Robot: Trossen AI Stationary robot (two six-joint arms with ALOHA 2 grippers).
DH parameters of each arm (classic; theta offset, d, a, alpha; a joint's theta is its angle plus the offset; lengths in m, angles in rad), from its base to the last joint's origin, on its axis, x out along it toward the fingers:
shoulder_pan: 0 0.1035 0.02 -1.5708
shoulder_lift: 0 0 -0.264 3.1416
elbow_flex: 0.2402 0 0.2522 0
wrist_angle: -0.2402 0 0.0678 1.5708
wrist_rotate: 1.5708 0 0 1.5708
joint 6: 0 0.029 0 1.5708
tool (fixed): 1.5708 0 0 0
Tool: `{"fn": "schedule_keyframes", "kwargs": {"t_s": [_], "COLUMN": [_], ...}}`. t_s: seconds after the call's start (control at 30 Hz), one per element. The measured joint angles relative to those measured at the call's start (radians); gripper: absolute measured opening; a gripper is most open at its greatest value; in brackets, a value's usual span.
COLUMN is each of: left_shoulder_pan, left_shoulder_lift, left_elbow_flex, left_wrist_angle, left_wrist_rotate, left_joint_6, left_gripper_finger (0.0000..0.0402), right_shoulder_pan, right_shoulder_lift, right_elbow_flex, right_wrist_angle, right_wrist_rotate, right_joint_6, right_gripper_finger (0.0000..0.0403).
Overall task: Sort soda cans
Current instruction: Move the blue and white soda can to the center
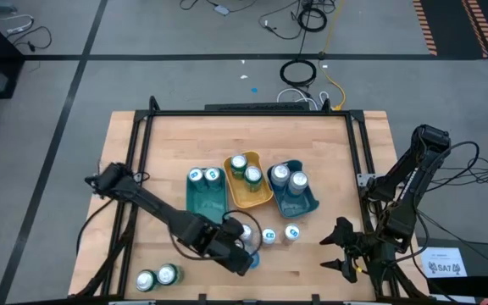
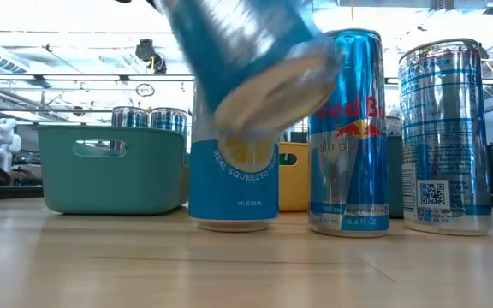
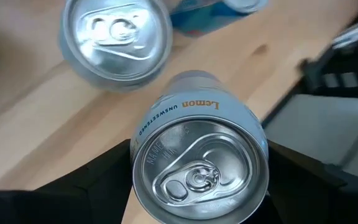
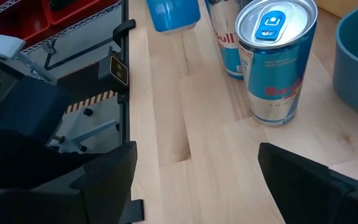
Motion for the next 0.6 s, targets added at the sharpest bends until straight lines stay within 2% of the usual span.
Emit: {"fn": "schedule_keyframes", "kwargs": {"t_s": [0.13, 0.23, 0.6], "left_shoulder_pan": [0.014, 0.025, 0.06], "left_shoulder_lift": [0.086, 0.133, 0.219], "left_elbow_flex": [0.134, 0.198, 0.214], "left_wrist_angle": [-0.142, -0.172, -0.225], "left_wrist_rotate": [0.024, 0.024, 0.066], "left_joint_6": [0.023, 0.037, 0.031], "left_gripper_finger": [0.0317, 0.0317, 0.0323], "right_shoulder_pan": [0.0, 0.0, 0.0], "right_shoulder_lift": [0.0, 0.0, 0.0], "right_elbow_flex": [0.0, 0.0, 0.0], "right_wrist_angle": [0.0, 0.0, 0.0], "right_wrist_rotate": [0.0, 0.0, 0.0], "right_joint_6": [0.0, 0.0, 0.0], "right_gripper_finger": [0.0327, 0.0327, 0.0327]}}
